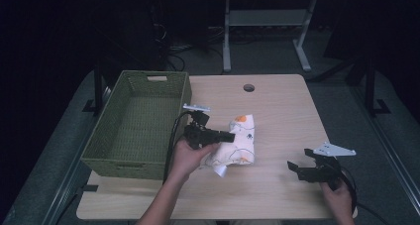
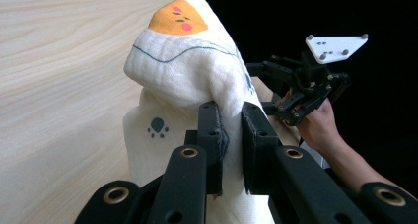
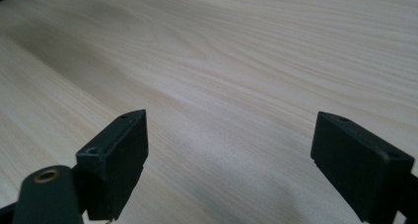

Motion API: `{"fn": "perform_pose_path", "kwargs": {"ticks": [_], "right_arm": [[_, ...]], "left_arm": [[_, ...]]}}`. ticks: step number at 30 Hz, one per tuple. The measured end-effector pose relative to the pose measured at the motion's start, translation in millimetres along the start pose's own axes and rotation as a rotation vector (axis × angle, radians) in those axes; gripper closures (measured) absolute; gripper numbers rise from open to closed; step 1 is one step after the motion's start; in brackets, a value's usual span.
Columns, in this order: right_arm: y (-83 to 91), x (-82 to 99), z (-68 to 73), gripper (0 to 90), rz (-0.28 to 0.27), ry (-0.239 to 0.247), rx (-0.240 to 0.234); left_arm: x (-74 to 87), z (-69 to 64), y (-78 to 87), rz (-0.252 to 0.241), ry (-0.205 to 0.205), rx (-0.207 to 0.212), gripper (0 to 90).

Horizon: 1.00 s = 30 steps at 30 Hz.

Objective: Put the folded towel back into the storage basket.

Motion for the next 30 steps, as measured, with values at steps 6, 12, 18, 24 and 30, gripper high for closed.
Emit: {"fn": "perform_pose_path", "kwargs": {"ticks": [6,12,18,24,30], "right_arm": [[-0.2,0.3,0.8,13.9,0.004,0.006,0.0],[-0.3,0.3,1.3,14.0,0.006,0.008,0.001],[-0.6,-0.2,1.7,13.9,0.006,0.006,0.002],[-0.7,0.0,2.6,13.9,0.007,0.012,0.001],[-1.1,0.3,3.1,13.9,0.012,0.015,-0.006]], "left_arm": [[-4.5,-3.1,12.6,-0.008,-0.007,0.002,81.3],[-8.7,-6.0,27.6,-0.029,0.005,0.002,81.3],[-12.7,-4.4,40.4,-0.043,0.022,-0.003,81.3],[-19.1,-6.5,50.7,-0.06,0.03,0.007,81.3],[-23.1,-5.4,62.5,-0.074,0.036,0.012,81.3]]}}
Point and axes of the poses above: each handheld gripper's, and its own axes: y roughly backward along the jaws, x roughly out of its underside, z roughly to its left, the point moved 4 cm from there along -y, roughly forward along the jaws, and after that the axes turned 5 degrees about x, right-handed, at the moved point
